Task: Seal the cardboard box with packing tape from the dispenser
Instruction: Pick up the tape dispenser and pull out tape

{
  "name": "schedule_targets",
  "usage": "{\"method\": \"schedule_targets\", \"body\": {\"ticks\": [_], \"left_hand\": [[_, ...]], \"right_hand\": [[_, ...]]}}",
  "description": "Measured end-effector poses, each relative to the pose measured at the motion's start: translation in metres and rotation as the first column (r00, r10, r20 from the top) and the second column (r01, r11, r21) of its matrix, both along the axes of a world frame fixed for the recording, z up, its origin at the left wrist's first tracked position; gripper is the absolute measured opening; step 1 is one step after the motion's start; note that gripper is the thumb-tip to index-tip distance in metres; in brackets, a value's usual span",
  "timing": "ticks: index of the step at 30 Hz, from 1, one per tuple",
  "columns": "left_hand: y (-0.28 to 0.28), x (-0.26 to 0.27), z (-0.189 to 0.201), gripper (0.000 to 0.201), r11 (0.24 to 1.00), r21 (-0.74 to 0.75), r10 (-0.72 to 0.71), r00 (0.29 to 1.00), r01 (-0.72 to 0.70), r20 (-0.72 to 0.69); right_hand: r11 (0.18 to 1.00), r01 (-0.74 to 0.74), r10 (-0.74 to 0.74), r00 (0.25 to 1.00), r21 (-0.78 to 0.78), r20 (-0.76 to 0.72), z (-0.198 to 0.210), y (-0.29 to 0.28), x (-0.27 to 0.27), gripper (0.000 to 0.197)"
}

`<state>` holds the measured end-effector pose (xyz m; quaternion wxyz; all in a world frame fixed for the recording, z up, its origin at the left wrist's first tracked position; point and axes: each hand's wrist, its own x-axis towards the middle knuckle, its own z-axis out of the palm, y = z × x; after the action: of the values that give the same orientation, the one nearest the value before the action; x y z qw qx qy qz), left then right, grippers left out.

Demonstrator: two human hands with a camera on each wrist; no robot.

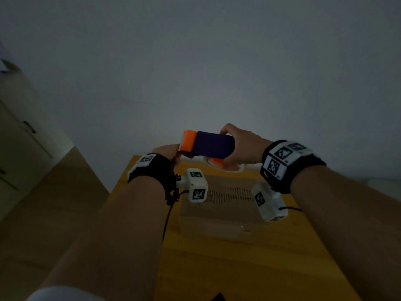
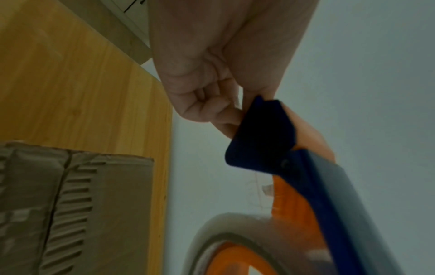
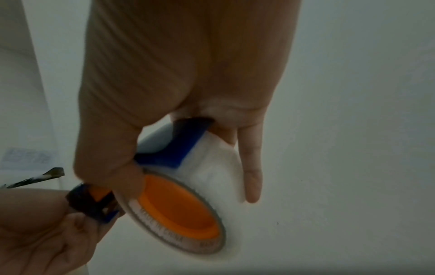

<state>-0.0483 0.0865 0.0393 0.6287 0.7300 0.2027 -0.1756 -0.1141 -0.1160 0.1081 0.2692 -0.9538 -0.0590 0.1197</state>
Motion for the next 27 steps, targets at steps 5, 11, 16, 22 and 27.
{"method": "schedule_targets", "body": {"ticks": [5,11,16,22,27], "left_hand": [[0.003,-0.005,0.0,0.033,0.995,0.073,-0.068,0.996,0.072,-0.052],[0.008,-0.025,0.002,0.037,0.952,0.263,-0.16,0.987,0.159,-0.018],[0.011,-0.037,0.006,0.039,0.971,0.23,-0.081,0.996,0.071,0.033],[0.043,-0.052,-0.011,0.039,0.975,0.222,0.02,0.999,-0.028,0.04],[0.05,-0.071,-0.023,0.037,0.984,0.171,-0.049,0.999,0.045,0.018]], "right_hand": [[0.998,0.038,-0.039,0.999,0.051,0.014,-0.001,-0.003,-0.002,0.055],[0.999,-0.01,0.012,0.999,-0.044,0.032,-0.005,0.006,-0.004,0.044],[0.99,-0.048,0.052,0.998,-0.134,0.028,-0.015,0.006,-0.014,0.035],[0.97,-0.069,0.068,0.998,-0.233,-0.013,-0.019,-0.016,-0.029,0.036],[0.955,-0.076,0.062,0.997,-0.288,-0.055,-0.013,-0.028,-0.036,0.035]]}}
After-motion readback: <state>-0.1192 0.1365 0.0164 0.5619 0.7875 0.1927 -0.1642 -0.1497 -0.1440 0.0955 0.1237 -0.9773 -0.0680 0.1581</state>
